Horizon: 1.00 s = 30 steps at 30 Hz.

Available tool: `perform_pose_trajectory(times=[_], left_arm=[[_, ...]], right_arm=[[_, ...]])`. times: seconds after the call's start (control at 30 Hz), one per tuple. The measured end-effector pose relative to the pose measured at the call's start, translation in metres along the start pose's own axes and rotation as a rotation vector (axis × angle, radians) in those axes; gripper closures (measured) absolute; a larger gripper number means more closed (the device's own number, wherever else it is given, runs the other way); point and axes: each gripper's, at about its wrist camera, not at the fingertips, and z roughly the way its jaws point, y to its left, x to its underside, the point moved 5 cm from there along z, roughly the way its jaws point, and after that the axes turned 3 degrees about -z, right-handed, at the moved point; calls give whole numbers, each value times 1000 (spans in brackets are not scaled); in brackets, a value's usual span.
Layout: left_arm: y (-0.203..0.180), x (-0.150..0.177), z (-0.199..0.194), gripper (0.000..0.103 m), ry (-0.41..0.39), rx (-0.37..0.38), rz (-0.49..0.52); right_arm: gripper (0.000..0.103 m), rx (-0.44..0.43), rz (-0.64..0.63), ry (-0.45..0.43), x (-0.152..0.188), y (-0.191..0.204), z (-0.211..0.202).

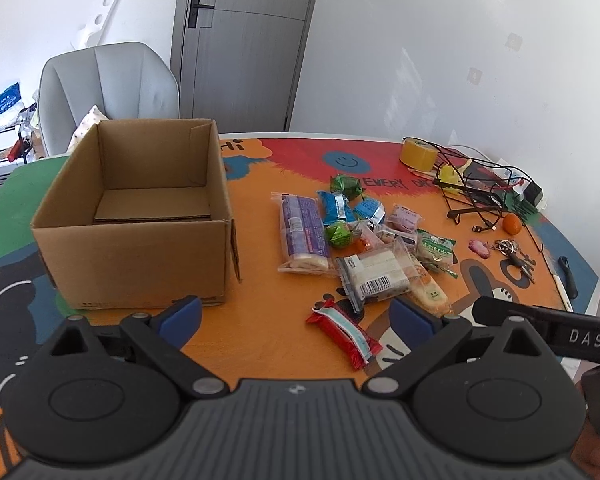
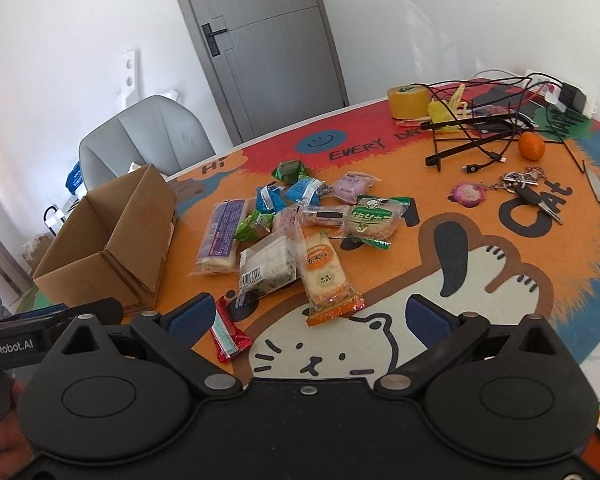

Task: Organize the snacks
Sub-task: 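Grasp red-wrapped snack with left gripper while right gripper grasps orange-wrapped cake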

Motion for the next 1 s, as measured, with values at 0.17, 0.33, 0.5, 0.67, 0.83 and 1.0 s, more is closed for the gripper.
perform_pose_trajectory(times=[0.17,0.33,0.5,0.67,0.83,1.0], left_arm=[[-2,3,18,3,3,-4,-24],[-2,6,34,3,-2,-11,-68],[-5,11,49,3,1,-27,-77],[-14,18,60,3,3,-36,-27],[-21,25,71,6,21,-27,-11],[-25,31,82,16,42,-32,-12]], right_arm=[[0,12,-17,-32,0,-7,14],[0,23,-49,-14,1,-12,32],[0,45,-78,-20,4,-18,45],[0,55,-107,-15,7,-19,57],[4,60,-126,-2,11,-19,66],[12,72,-132,-8,13,-22,69]])
